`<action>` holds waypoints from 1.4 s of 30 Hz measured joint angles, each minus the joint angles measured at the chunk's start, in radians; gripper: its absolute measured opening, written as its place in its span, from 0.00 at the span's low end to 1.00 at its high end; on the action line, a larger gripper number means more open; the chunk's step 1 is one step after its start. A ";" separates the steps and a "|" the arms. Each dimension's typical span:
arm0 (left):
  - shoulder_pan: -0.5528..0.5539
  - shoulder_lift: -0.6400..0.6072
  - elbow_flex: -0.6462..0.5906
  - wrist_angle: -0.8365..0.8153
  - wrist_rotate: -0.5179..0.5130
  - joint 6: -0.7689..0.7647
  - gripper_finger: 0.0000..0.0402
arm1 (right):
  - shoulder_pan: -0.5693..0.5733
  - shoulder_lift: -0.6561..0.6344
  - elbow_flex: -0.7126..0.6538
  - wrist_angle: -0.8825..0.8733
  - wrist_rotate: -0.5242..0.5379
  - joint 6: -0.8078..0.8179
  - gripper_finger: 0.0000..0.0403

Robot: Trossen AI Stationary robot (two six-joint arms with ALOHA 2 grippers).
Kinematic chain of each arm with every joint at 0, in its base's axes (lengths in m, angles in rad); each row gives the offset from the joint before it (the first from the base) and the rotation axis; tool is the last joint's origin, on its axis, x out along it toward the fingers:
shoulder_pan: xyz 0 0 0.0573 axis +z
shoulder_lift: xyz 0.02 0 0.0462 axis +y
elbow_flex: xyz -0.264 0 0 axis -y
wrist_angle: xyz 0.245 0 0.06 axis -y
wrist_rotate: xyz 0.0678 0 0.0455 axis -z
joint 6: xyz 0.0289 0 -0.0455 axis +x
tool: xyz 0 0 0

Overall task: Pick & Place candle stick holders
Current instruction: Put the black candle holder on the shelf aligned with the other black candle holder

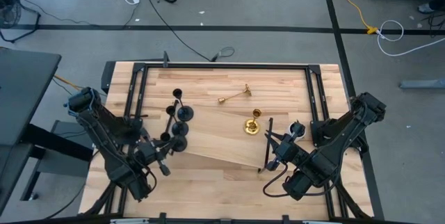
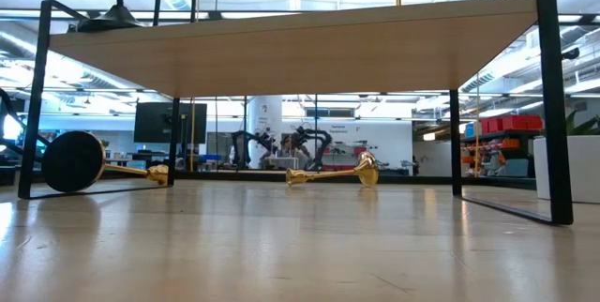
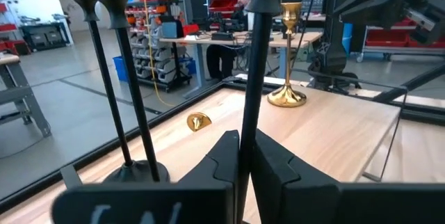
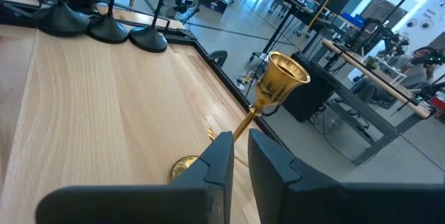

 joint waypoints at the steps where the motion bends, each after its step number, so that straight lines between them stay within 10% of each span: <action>1: 0.000 -0.001 0.001 0.005 -0.007 0.000 0.06 | 0.000 0.000 0.000 0.000 0.000 0.000 0.12; 42: 0.011 -0.034 0.020 -0.045 0.078 0.035 0.06 | -0.008 0.000 0.000 0.000 0.000 0.000 0.12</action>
